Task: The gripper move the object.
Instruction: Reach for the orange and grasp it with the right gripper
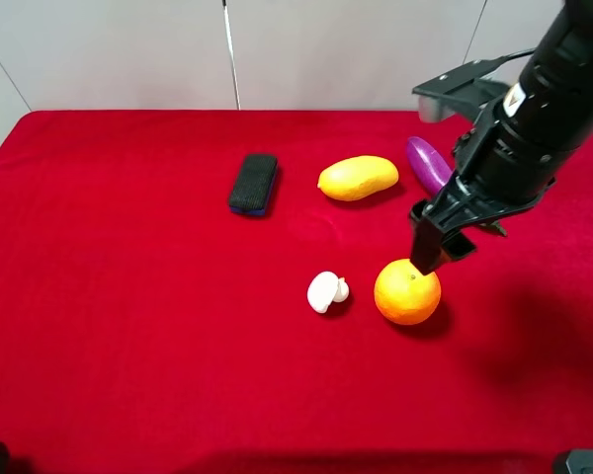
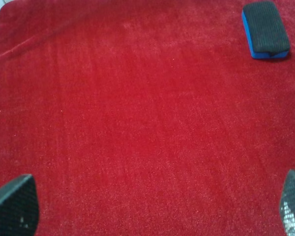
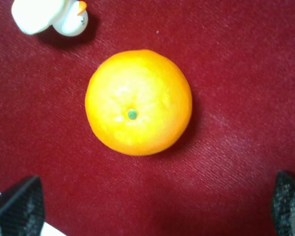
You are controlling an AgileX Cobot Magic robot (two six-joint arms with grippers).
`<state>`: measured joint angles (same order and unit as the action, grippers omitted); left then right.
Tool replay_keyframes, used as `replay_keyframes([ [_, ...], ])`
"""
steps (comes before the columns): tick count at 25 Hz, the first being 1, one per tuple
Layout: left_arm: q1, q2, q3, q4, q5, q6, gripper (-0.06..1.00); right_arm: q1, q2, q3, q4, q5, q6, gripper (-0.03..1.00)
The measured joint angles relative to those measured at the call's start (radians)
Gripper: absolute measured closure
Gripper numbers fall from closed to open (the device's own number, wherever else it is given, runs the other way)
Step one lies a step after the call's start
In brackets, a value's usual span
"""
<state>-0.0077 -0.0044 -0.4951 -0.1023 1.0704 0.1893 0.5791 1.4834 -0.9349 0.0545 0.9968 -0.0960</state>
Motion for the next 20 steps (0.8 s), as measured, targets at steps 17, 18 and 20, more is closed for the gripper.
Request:
replay_keyframes([
  [17,0.0,0.0,0.0,0.0,0.0,0.0,-0.03,0.001,0.158,0.001,0.072,-0.103,-0.064,0.27],
  [18,0.0,0.0,0.0,0.0,0.0,0.0,-0.03,0.001,0.165,0.005,0.079,-0.112,-0.066,0.27],
  [20,0.0,0.0,0.0,0.0,0.0,0.0,-0.03,0.001,0.174,0.018,0.087,-0.131,-0.071,0.27],
])
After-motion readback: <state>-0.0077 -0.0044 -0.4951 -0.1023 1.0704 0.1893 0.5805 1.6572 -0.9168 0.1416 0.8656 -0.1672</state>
